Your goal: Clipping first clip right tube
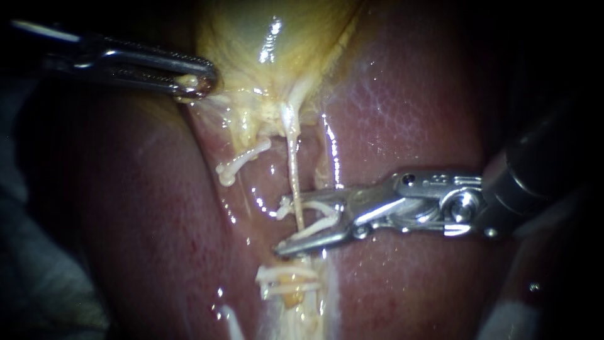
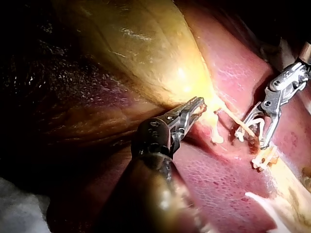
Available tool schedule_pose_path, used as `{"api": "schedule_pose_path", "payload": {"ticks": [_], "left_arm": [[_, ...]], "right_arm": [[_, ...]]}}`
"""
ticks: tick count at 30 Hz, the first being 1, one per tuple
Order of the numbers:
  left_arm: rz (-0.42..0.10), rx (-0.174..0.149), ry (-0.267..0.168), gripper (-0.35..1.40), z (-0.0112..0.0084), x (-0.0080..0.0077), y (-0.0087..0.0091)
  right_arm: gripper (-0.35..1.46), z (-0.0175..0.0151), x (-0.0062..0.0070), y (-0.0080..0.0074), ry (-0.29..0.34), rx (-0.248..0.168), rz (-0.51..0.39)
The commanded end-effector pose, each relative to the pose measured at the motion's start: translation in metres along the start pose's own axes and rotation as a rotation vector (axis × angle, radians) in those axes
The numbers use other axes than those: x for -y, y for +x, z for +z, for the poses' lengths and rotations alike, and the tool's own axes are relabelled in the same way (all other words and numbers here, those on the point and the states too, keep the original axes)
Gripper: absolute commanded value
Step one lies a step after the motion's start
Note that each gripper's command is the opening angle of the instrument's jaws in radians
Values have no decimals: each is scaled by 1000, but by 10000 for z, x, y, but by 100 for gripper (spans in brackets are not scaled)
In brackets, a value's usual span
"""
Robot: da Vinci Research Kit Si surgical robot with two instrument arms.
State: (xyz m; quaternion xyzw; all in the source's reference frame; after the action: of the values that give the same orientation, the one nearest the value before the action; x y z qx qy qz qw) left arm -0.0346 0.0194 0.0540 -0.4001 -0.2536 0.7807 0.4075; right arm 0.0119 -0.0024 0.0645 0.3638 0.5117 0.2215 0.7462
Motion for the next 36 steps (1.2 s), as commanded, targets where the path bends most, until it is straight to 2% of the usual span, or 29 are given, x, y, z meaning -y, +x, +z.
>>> {"api": "schedule_pose_path", "payload": {"ticks": [1,8,13,17,21,36], "left_arm": [[0,0,0,-35,0,0,0],[0,0,0,-35,0,0,0],[0,0,0,-35,0,0,0],[0,0,0,-35,0,0,0],[0,0,0,-35,0,0,0],[-1,0,1,-35,2,0,1]], "right_arm": [[49,0,1,0,2,-2,2],[49,1,12,1,25,-14,24],[48,0,29,3,47,-37,41],[44,0,39,8,81,-32,49],[41,-1,42,12,115,-23,52],[-14,-5,43,21,116,-19,143]]}}
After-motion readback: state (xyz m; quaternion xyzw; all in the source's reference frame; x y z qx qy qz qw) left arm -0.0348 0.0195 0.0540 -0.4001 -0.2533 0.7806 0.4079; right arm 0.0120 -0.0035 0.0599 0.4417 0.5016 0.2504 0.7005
